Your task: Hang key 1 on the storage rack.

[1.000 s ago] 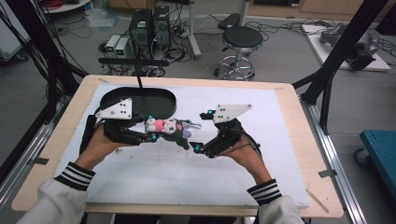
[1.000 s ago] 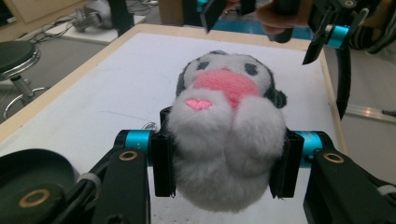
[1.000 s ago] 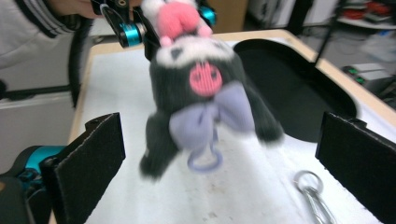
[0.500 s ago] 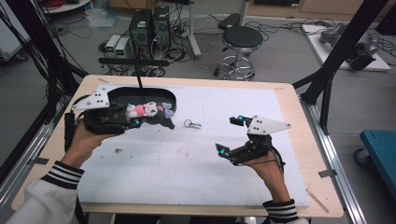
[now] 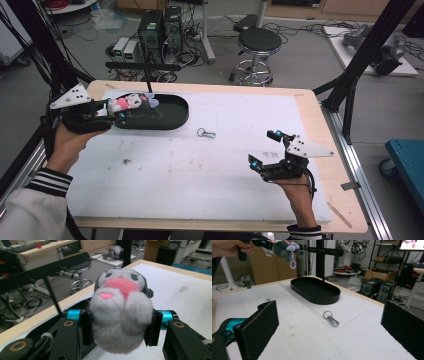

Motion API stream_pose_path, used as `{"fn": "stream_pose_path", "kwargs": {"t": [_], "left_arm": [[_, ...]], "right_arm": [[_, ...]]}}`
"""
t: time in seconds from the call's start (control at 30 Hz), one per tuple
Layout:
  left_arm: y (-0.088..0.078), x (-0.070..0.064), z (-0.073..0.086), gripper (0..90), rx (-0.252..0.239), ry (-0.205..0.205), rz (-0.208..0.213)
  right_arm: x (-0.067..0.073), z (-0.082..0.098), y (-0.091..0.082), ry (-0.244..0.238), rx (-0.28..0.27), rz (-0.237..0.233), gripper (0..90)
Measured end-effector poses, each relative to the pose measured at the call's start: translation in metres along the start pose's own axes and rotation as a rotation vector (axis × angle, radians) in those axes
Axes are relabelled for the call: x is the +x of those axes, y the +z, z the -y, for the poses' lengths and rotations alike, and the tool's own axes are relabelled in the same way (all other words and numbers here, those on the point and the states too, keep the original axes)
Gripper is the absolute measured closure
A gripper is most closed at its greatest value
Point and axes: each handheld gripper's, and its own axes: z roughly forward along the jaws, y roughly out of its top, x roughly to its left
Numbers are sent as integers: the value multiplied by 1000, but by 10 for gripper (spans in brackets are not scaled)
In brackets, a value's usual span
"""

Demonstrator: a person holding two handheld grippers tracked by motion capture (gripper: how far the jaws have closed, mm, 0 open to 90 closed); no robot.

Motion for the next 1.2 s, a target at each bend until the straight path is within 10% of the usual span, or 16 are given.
{"fn": "stream_pose_path", "kwargs": {"t": [1.2], "left_arm": [[-32, 77, -6, 533, -4, -61, -317]], "right_arm": [[0, 50, -30, 22, -124, 209, 6]]}}
